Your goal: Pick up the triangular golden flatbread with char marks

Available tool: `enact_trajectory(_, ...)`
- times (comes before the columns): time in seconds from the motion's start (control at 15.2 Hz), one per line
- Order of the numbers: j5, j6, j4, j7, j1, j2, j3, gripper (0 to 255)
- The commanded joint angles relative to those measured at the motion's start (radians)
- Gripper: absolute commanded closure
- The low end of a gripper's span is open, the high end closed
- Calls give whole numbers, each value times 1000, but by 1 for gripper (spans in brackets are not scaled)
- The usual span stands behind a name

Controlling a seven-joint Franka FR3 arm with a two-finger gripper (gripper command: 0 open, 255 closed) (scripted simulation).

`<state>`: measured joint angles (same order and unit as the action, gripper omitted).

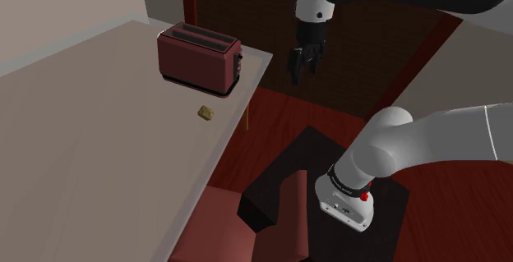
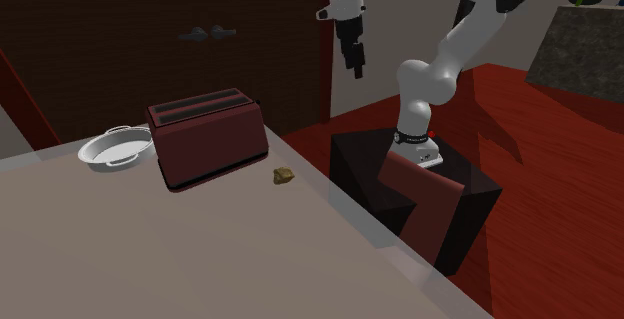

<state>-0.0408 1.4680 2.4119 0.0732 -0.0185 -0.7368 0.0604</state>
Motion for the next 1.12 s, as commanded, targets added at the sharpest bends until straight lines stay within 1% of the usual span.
enact_trajectory(0.0, 0, 0, 0, 0, 0, 0, 0, 0)
enact_trajectory(0.26, -17, 176, 62, 13, 19, 55, 39, 0)
enact_trajectory(0.53, -26, 355, 101, 29, 36, 137, 79, 0)
enact_trajectory(0.79, -24, 532, 115, 49, 47, 242, 121, 0)
enact_trajectory(1.06, -3, 701, 104, 79, 51, 366, 164, 0)
